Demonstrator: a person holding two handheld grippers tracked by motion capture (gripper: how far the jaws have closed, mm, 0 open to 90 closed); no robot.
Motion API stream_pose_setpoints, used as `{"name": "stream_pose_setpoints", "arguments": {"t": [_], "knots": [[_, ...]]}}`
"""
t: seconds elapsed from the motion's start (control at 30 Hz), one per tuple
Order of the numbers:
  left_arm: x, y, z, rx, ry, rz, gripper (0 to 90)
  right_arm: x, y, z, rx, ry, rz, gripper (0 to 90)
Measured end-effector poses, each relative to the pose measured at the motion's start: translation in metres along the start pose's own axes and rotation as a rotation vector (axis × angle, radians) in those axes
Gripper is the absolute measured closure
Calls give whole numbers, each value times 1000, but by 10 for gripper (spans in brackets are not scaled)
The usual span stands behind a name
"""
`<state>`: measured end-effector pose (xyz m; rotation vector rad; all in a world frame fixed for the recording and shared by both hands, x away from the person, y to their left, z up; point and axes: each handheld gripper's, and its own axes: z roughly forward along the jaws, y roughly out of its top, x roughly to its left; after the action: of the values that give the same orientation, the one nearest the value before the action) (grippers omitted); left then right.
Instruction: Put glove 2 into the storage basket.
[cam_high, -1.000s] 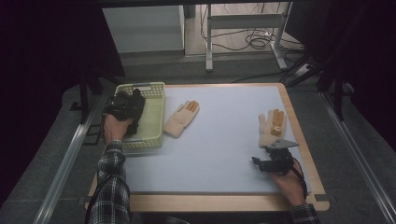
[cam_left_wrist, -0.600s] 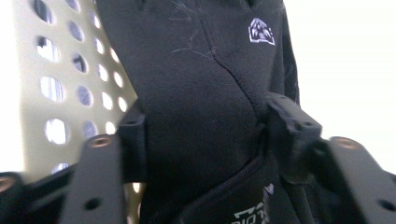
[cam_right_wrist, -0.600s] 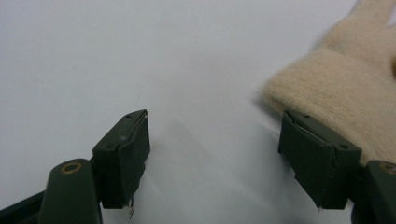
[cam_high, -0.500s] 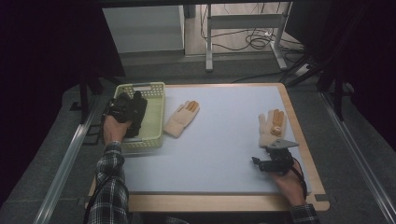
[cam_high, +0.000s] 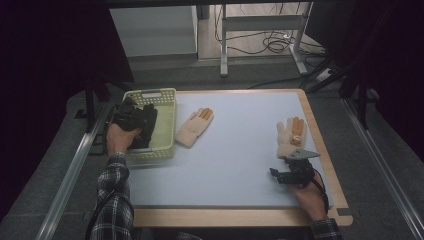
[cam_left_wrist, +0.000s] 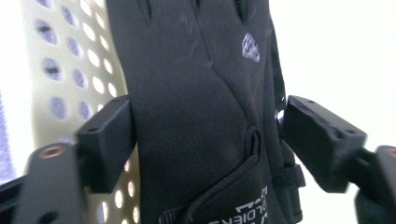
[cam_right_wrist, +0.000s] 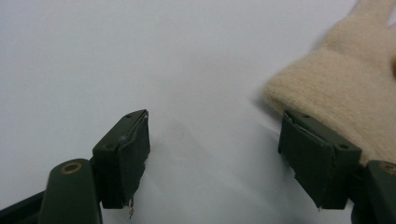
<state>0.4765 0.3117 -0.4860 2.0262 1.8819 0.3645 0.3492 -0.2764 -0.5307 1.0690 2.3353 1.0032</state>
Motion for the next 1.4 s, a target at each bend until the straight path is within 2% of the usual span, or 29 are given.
{"name": "stream_pose_setpoints", "arguments": {"t": [0.13,0.3,0.43,0.5,0.63,0.77,0.9,0.93,1.0,1.03,1.1,1.27,1.3,1.4], "knots": [[4,-5,-14,-94,-33,13,125,0,0,0,0,0,0,243],[1,-12,-28,-188,-87,33,71,0,0,0,0,0,0,242],[-4,-21,-36,-231,-119,68,39,0,0,0,0,0,0,242],[-7,-26,-41,-245,-132,98,31,0,0,0,0,0,0,243],[-17,-41,-51,-296,-166,144,16,0,0,0,1,0,0,243],[-28,-55,-62,-335,-180,199,4,0,0,0,4,-1,0,243],[-38,-69,-73,-385,-247,219,1,0,0,0,5,-1,0,243],[-41,-73,-75,-391,-265,225,0,0,0,0,5,-1,1,243],[-45,-76,-77,-398,-271,234,0,0,0,0,3,-1,1,243],[-52,-83,-80,-407,-280,259,0,0,0,0,2,-1,1,242],[-60,-89,-82,-414,-290,283,0,0,0,0,2,-1,1,243],[-79,-103,-88,-444,-327,329,0,0,0,0,2,-2,0,242],[-79,-103,-88,-444,-327,329,0,0,0,0,2,-2,0,242],[-95,-113,-91,-463,-361,366,0,0,0,0,2,-2,0,243]]}}
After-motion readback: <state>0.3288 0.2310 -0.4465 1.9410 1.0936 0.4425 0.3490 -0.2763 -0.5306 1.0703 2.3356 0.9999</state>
